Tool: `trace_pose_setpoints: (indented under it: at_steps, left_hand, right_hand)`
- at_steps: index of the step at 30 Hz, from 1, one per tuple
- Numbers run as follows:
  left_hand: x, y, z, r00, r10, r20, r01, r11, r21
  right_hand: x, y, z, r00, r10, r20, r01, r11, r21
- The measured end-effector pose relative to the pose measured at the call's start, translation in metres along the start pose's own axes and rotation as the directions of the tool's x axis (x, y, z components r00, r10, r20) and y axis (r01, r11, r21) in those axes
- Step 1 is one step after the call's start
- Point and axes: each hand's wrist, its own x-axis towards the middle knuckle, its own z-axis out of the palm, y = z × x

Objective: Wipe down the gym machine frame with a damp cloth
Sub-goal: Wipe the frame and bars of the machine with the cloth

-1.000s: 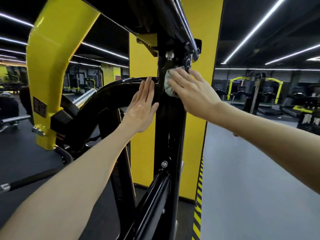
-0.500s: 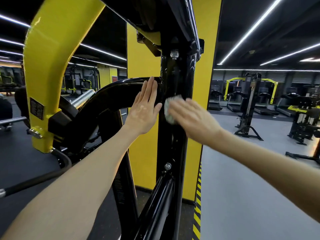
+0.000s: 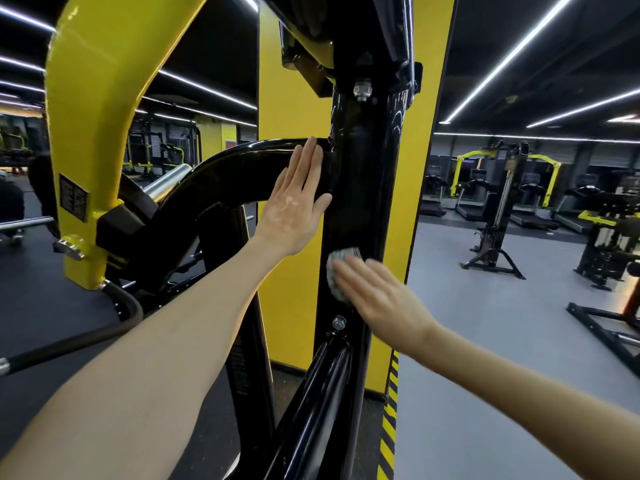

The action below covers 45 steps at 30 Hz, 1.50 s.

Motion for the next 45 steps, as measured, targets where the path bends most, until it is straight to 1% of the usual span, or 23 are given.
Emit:
trace_pose_setpoints:
  at_steps: [2, 4, 6, 8, 11, 14, 16, 19, 21, 23, 25, 27, 29, 32, 35, 37, 40, 42, 45]
  left_hand:
    - [0.000, 0.000, 0.000, 1.000, 0.008, 0.001, -0.008, 1.000, 0.012]
    - [0.000, 0.001, -0.001, 1.000, 0.005, 0.006, -0.005, 1.000, 0.016]
    - [0.000, 0.002, -0.002, 1.000, -0.001, 0.008, 0.001, 1.000, 0.009]
    - [0.000, 0.002, -0.002, 1.000, 0.004, 0.009, -0.004, 1.000, 0.001]
    - [0.000, 0.001, -0.003, 1.000, 0.006, 0.013, -0.006, 1.000, -0.007]
    - [0.000, 0.000, -0.004, 1.000, 0.011, 0.017, -0.011, 1.000, 0.015]
    - [-0.001, 0.000, -0.004, 1.000, 0.015, 0.007, -0.015, 1.000, 0.004]
    - [-0.001, 0.000, -0.003, 1.000, 0.013, -0.002, -0.013, 1.000, -0.004]
    - [-0.001, -0.001, -0.002, 1.000, 0.015, 0.002, -0.015, 1.000, -0.013]
    - [0.000, -0.001, -0.003, 1.000, 0.012, 0.011, -0.012, 1.000, -0.029]
    - [-0.001, 0.000, -0.003, 1.000, 0.006, 0.016, -0.006, 0.999, -0.033]
    - [-0.001, 0.000, -0.003, 1.000, 0.013, 0.015, -0.013, 1.000, -0.016]
    - [-0.001, 0.000, -0.004, 1.000, 0.019, 0.010, -0.019, 1.000, -0.003]
    - [-0.001, 0.001, -0.005, 1.000, 0.011, 0.022, -0.011, 1.000, -0.005]
    - [-0.001, 0.001, -0.006, 1.000, 0.011, 0.026, -0.011, 1.000, -0.013]
    - [-0.001, 0.001, -0.006, 0.999, 0.014, 0.029, -0.013, 1.000, -0.015]
    - [-0.001, 0.000, -0.007, 0.999, 0.020, 0.025, -0.020, 1.000, -0.003]
    - [-0.001, 0.000, -0.006, 1.000, 0.020, 0.018, -0.020, 1.000, -0.012]
    - [-0.001, -0.001, -0.004, 1.000, 0.026, 0.002, -0.026, 0.999, -0.019]
  right_hand:
    - [-0.013, -0.011, 0.005, 0.997, -0.043, 0.060, 0.043, 0.999, 0.007]
    - [-0.013, -0.010, 0.002, 0.994, -0.074, 0.076, 0.075, 0.997, -0.009]
    - [-0.006, 0.001, -0.004, 0.988, -0.120, 0.093, 0.124, 0.992, -0.036]
    - [0.011, 0.020, -0.016, 0.989, -0.117, 0.088, 0.122, 0.991, -0.053]
    - [0.054, 0.061, -0.046, 0.999, 0.026, 0.019, -0.024, 0.996, -0.089]
    - [0.098, 0.103, -0.076, 0.983, 0.178, -0.039, -0.182, 0.967, -0.179]
    - [0.115, 0.120, -0.085, 0.975, 0.210, -0.078, -0.221, 0.954, -0.201]
    - [0.112, 0.114, -0.080, 0.967, 0.226, -0.115, -0.243, 0.956, -0.165]
    - [0.092, 0.091, -0.062, 0.971, 0.205, -0.126, -0.220, 0.968, -0.120]
    - [0.059, 0.054, -0.035, 0.986, 0.123, -0.111, -0.129, 0.990, -0.051]
    - [0.018, 0.014, -0.010, 0.998, 0.004, -0.055, -0.005, 1.000, -0.004]
    - [-0.012, -0.013, 0.000, 0.997, -0.062, 0.045, 0.062, 0.998, 0.001]
    - [-0.018, -0.014, 0.000, 0.992, -0.085, 0.092, 0.084, 0.996, 0.017]
    - [0.000, 0.012, -0.010, 0.989, -0.125, 0.075, 0.127, 0.992, -0.026]
    - [0.038, 0.050, -0.033, 0.998, -0.059, 0.021, 0.060, 0.998, -0.031]
    - [0.065, 0.076, -0.053, 0.999, 0.028, -0.017, -0.029, 0.997, -0.074]
    - [0.097, 0.111, -0.077, 0.988, 0.149, -0.034, -0.152, 0.981, -0.123]
    - [0.108, 0.122, -0.085, 0.982, 0.180, -0.059, -0.187, 0.972, -0.144]
    - [0.107, 0.118, -0.080, 0.976, 0.196, -0.095, -0.205, 0.973, -0.108]
